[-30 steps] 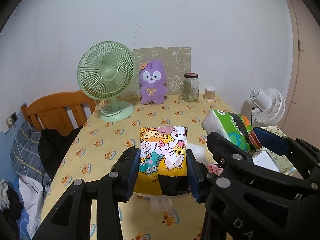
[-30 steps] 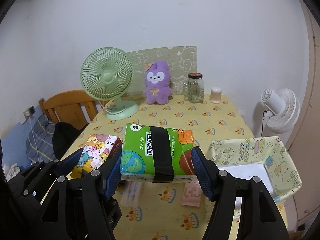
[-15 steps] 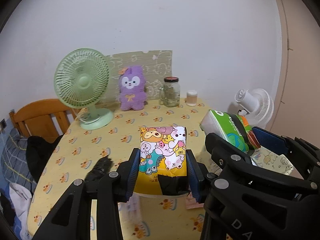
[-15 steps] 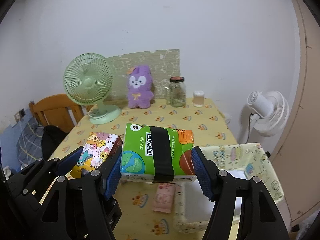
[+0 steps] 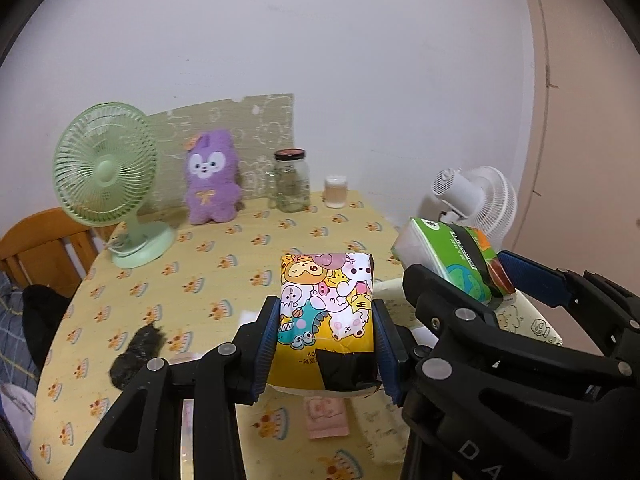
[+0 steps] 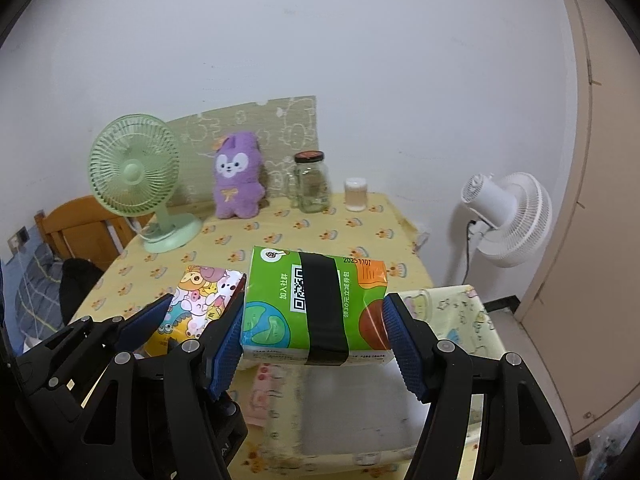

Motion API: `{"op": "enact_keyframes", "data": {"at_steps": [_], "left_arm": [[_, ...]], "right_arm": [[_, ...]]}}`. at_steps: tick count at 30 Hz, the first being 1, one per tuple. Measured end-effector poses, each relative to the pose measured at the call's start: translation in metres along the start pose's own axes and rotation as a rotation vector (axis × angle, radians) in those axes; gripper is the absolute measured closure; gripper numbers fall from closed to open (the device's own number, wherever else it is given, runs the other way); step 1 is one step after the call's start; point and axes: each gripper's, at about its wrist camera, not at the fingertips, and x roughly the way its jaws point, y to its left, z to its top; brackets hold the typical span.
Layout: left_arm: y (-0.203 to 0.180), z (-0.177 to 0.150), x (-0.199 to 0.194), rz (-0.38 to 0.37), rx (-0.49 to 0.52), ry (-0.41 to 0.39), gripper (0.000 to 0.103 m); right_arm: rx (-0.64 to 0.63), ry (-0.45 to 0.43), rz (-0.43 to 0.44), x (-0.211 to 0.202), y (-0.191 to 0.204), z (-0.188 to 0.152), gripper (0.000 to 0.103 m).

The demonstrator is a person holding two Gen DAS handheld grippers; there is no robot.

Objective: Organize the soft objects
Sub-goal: 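Carry the cartoon box with the left tool while the right tool carries the tissue pack to the storage box, then open the left tool over the storage box while the right tool releases the tissue pack inside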

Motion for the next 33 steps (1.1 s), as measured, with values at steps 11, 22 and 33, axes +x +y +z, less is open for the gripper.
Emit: {"op": "enact_keyframes", "data": {"at_steps": [11, 22, 33], "left_arm": [[-0.034, -0.003, 0.034, -0.076, 0.076, 0.073, 0.056], [-0.054, -0.009, 0.063, -0.119, 0.127, 0.169, 0.034], [-0.065, -0.013, 0.066, -0.15, 0.155, 0.205, 0.019]], "right_arm": [[0.056, 0.056, -0.047, 0.021, -0.039, -0.013, 0.034], [0.1, 0.113, -0.082, 0.044, -0.066, -0.023, 0.034], [0.084, 0.137, -0.143, 0.055, -0.072, -0.024, 0.006]]}}
